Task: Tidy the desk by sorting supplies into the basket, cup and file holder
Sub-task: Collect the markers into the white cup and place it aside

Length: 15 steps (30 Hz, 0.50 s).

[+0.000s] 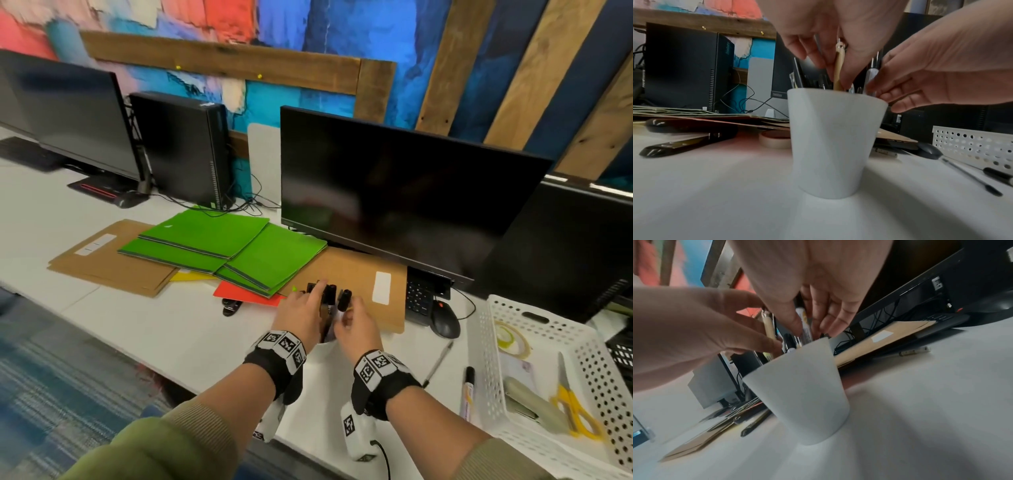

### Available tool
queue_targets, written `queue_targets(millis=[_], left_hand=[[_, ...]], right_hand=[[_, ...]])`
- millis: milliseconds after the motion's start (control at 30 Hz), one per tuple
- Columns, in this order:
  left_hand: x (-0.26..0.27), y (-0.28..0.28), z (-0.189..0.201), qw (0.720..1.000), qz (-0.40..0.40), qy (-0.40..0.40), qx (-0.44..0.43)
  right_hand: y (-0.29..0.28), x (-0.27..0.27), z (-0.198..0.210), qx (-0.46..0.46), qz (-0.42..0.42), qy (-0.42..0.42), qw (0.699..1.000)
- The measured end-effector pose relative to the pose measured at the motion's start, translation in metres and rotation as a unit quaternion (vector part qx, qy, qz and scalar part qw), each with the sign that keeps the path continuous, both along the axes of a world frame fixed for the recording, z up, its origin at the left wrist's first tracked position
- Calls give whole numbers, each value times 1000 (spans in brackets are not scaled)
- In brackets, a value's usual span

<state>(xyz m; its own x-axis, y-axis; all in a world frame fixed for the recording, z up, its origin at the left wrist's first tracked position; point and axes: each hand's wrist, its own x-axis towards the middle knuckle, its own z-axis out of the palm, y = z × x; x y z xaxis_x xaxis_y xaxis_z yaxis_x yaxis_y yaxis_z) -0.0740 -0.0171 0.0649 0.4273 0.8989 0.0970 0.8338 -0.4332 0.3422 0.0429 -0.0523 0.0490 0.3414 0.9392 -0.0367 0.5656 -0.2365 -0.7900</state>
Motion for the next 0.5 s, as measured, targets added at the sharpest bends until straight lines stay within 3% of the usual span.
queue_targets(millis=[133,267,333,433,500], left_hand=[[-3,3,-4,999,22,28,29],[-3,6,-3,997,29,43,63],[-2,11,-6,996,29,63,47],[-1,16,-12,991,-4,135,12],[-1,13,-16,990,-7,141,7]], right_hand=[[1,3,-2,22,-4,-24,999],[3,7,4,-20,61,-96,993],[4,7,2,-33,87,-131,987],[2,7,-4,-23,89,-131,987],[3,8,-5,-10,79,-126,989]])
